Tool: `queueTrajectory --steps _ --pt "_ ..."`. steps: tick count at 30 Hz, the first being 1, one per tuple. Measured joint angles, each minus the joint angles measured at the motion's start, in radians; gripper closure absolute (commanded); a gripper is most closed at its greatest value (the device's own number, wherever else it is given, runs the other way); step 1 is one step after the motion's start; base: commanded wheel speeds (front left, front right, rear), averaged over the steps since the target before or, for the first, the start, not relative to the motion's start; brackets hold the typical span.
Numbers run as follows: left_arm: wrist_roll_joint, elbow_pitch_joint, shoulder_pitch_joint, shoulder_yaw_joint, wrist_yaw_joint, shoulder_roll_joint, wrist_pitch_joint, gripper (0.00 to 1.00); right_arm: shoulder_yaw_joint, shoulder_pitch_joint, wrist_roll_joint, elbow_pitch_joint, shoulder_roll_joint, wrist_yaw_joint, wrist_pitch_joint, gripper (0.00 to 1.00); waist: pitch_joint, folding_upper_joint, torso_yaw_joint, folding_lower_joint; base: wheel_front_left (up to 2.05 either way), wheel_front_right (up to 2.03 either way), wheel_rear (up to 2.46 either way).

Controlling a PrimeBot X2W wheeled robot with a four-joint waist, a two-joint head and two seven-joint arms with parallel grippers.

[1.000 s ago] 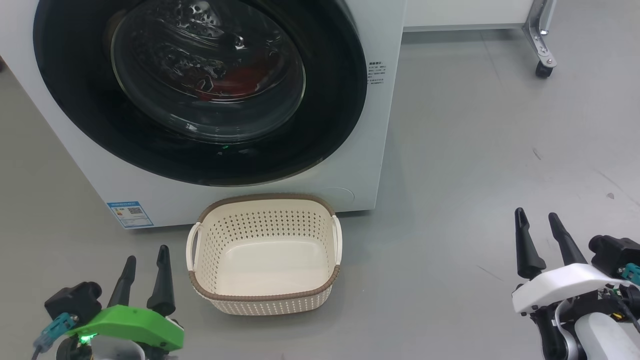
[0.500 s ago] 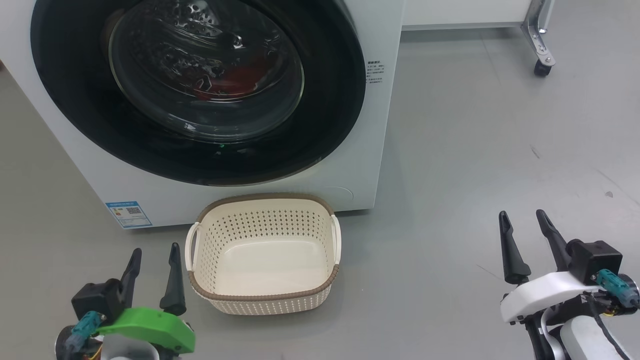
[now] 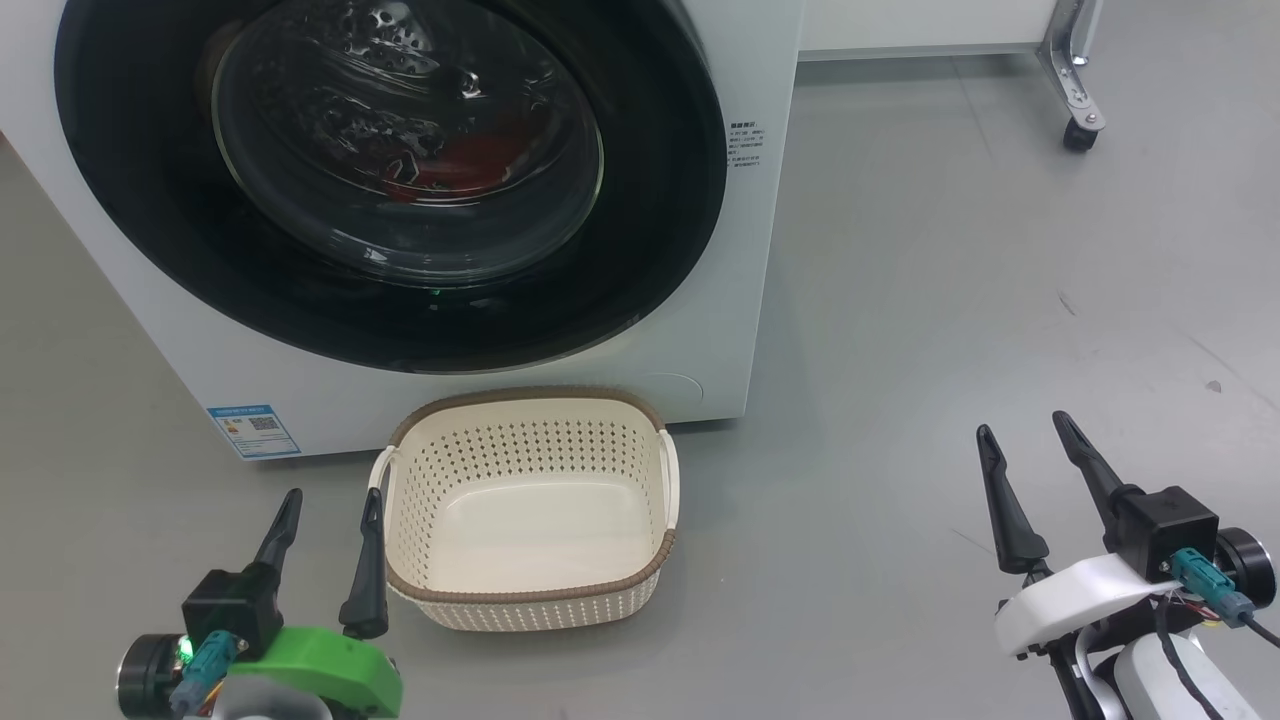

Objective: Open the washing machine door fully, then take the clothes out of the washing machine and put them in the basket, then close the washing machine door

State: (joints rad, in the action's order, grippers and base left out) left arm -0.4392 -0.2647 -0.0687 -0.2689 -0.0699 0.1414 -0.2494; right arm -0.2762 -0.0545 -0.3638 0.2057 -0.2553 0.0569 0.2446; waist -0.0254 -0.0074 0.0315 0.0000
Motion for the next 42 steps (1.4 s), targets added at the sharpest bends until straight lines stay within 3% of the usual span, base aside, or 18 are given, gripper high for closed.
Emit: queueTrajectory --steps 18,19,20,42 --pt "0.015 -0.018 -0.003 0.010 0.000 -0.016 0.000 0.00 0.028 0.000 0.000 0.001 0.007 -0.001 0.000 0.00 0.000 0.0000 0.003 0.0000 0.00 0.00 0.00" --pt "0.019 -0.018 -0.003 0.011 0.000 -0.017 0.000 0.00 0.029 0.000 0.000 0.001 0.009 -0.002 0.000 0.20 0.000 0.0000 0.003 0.0000 0.00 0.00 0.00" --pt "0.020 -0.019 -0.003 0.011 0.000 -0.018 0.000 0.00 0.030 0.000 0.000 0.001 0.011 -0.002 0.000 1.00 0.000 0.0000 0.003 0.0000 0.00 0.00 0.00" --pt "0.045 -0.018 -0.007 0.026 0.006 -0.032 -0.002 0.00 0.051 0.001 -0.005 0.018 0.018 -0.029 0.003 1.00 -0.017 0.0000 -0.010 0.0000 0.00 0.00 0.00"
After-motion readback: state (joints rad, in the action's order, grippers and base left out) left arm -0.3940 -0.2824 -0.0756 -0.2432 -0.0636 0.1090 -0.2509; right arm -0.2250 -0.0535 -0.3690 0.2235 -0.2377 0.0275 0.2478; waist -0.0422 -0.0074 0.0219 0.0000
